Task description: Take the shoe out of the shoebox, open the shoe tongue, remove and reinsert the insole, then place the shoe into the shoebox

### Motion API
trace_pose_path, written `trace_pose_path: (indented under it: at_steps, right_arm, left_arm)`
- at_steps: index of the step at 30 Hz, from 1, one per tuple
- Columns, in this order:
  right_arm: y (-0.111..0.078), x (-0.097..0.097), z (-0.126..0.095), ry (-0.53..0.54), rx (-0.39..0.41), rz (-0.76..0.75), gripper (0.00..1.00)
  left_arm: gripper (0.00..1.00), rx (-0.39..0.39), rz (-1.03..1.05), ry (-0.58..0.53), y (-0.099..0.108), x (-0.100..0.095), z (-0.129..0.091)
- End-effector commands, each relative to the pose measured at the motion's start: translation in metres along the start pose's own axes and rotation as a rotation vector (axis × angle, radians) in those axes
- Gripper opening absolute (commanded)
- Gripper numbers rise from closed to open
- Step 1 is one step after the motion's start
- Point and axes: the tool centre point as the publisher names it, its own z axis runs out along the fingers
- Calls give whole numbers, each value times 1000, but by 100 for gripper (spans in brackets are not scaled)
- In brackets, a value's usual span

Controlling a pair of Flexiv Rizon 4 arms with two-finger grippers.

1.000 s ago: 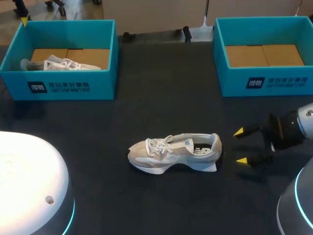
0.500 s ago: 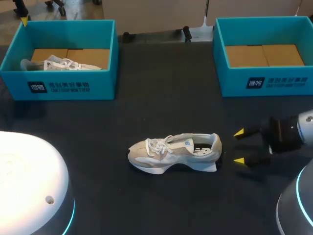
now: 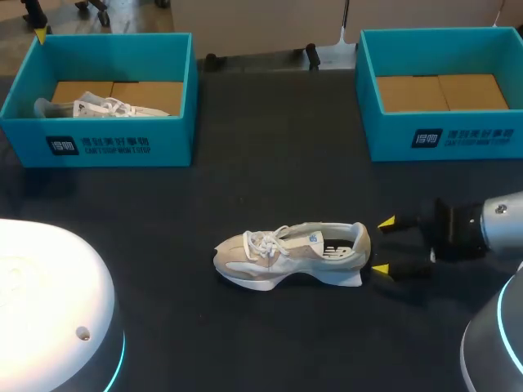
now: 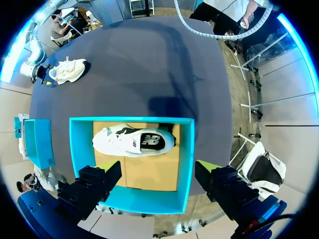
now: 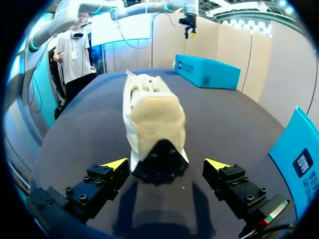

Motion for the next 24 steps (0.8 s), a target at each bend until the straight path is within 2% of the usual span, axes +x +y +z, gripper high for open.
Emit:
trace_pose_path:
  at_steps: [1, 17, 24]
  right_arm:
    - [4, 0, 17, 17, 5, -2, 100]
    - [16, 11, 52, 63, -31, 2, 100]
    - [14, 12, 65, 82, -46, 13, 100]
  left_arm:
    - [100, 2, 2, 2, 1, 1, -1]
    - [100, 2, 2, 2, 1, 1, -1]
    - [100, 2, 2, 2, 1, 1, -1]
